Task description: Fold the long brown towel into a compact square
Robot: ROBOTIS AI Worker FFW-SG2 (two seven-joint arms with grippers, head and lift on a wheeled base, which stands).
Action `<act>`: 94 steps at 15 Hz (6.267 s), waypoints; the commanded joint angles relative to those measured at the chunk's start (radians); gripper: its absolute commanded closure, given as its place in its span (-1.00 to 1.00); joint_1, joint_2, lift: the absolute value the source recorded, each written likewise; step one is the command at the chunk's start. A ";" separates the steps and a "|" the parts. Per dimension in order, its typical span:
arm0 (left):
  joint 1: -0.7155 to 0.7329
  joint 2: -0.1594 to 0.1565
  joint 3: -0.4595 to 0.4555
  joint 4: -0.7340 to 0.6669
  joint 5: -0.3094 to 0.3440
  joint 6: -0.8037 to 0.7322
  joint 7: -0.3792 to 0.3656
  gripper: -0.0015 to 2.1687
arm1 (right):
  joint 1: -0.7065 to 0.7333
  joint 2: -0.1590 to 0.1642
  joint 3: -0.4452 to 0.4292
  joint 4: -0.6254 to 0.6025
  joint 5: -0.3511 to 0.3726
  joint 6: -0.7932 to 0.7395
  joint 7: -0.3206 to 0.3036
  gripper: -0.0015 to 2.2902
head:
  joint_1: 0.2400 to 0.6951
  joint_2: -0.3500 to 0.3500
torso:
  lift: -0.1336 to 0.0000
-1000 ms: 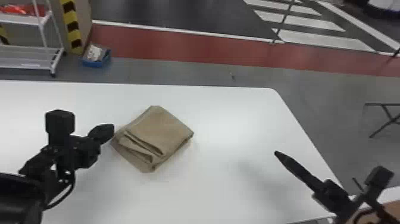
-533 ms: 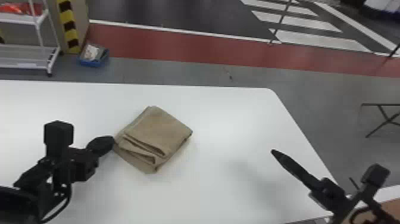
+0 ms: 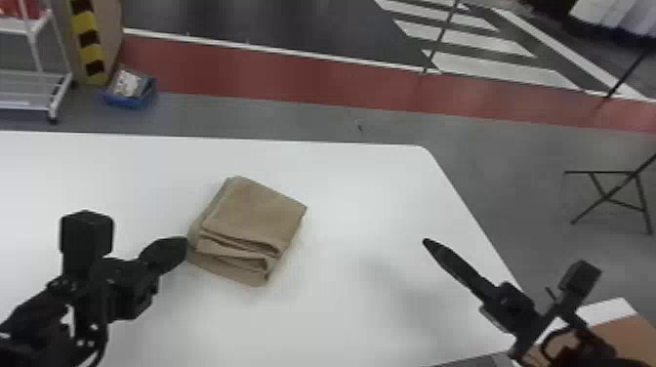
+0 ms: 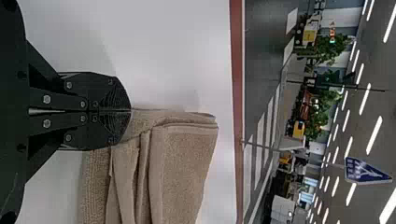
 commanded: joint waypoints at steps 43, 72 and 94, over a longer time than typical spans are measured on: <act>0.107 0.136 0.175 -0.213 0.143 -0.052 0.080 0.60 | -0.557 0.035 0.743 0.861 0.439 -0.875 -0.489 0.78 | 1.00 0.03 | -0.86; 0.032 0.126 0.117 -0.121 0.147 -0.092 0.078 0.60 | -0.393 0.035 0.870 0.666 0.422 -0.899 -0.638 0.78 | 1.00 0.09 | -0.86; 0.125 -0.050 0.128 -0.092 -0.184 -0.451 0.305 -0.93 | 0.005 -0.190 0.775 0.020 0.293 -0.838 -0.637 -0.96 | 1.00 -0.08 | -0.86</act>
